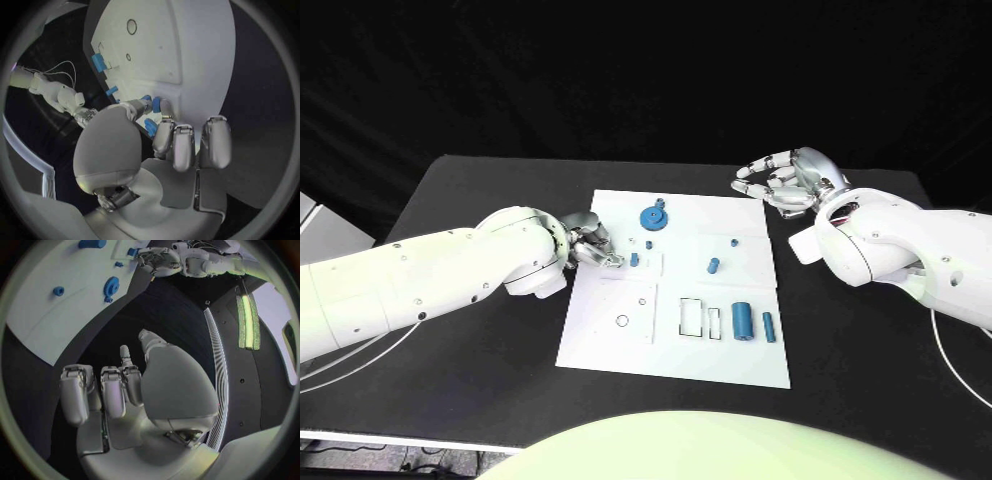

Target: Assemble the parts on the task board

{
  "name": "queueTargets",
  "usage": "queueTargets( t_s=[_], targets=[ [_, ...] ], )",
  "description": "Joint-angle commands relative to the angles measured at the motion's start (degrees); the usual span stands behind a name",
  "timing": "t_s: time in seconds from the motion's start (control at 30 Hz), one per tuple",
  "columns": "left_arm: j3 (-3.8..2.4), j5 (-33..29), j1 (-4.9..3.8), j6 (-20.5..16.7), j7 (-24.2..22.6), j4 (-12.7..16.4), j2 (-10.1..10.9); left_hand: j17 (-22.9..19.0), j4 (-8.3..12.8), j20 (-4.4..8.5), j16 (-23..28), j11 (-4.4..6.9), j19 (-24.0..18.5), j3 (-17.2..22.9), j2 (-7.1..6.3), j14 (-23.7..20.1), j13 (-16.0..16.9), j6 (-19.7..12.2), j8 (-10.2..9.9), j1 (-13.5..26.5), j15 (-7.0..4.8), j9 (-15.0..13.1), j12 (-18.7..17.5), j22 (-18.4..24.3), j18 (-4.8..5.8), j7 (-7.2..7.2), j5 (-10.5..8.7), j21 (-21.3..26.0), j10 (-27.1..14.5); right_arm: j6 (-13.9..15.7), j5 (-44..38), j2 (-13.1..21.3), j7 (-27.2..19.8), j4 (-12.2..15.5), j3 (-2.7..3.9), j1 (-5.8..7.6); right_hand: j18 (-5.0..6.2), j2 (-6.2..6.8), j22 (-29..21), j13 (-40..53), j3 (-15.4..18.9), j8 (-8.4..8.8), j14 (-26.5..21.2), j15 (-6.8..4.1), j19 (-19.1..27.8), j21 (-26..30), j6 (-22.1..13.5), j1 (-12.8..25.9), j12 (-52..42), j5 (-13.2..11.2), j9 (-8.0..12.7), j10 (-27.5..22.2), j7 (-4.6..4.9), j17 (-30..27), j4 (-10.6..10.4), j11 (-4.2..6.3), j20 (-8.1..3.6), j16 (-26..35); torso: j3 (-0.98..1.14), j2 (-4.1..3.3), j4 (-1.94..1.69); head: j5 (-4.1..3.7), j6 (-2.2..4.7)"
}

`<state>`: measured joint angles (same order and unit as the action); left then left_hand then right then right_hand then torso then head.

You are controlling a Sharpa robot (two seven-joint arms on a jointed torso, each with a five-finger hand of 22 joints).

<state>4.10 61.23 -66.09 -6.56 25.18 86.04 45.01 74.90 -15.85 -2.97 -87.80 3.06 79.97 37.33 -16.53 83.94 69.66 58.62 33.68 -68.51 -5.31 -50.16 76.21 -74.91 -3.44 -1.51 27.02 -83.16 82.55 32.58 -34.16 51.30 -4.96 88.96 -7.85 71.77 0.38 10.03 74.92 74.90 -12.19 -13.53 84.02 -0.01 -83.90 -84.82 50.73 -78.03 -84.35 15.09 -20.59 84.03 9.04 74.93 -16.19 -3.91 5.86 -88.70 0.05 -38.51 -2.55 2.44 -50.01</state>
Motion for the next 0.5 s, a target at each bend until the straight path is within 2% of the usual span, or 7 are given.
queueTargets(
  t_s=[0.03,0.5],
  targets=[
    [-0.07,2.48,-0.01,0.42,1.39,0.24,-0.04,11.08,10.17,-0.08,-0.37,0.00,0.56,9.88,0.09,5.06,0.51,0.90,0.31,0.56,-0.35,-0.11,0.51,-5.09,0.46,0.59,0.10,-0.30,0.64,-0.43,-0.60,0.04,-0.58,0.13,0.01,-0.03,0.98,0.25,11.52,9.89,-0.36,-0.22,5.05,0.06,-3.39,0.37,-0.51,0.54,0.14,0.38,0.06,0.65,0.04,11.24,-0.06,-0.40,0.14,0.36,-0.01,0.00,0.00,0.03,0.01],
    [-0.19,4.34,-0.01,-2.56,1.65,0.43,0.00,10.88,10.64,-0.02,-0.29,0.33,1.01,9.61,0.12,5.03,1.73,1.60,0.90,1.24,-0.66,-0.04,1.41,-5.53,0.58,0.98,-0.48,-0.59,1.33,-0.40,-0.62,0.10,-0.60,0.19,0.01,-0.03,0.98,0.25,11.51,9.89,-0.36,-0.23,5.05,0.06,-3.39,0.37,-0.51,0.54,0.14,0.39,0.06,0.65,0.04,11.24,-0.06,-0.40,0.14,0.36,-0.04,0.01,0.00,-0.05,0.01]
  ],
)
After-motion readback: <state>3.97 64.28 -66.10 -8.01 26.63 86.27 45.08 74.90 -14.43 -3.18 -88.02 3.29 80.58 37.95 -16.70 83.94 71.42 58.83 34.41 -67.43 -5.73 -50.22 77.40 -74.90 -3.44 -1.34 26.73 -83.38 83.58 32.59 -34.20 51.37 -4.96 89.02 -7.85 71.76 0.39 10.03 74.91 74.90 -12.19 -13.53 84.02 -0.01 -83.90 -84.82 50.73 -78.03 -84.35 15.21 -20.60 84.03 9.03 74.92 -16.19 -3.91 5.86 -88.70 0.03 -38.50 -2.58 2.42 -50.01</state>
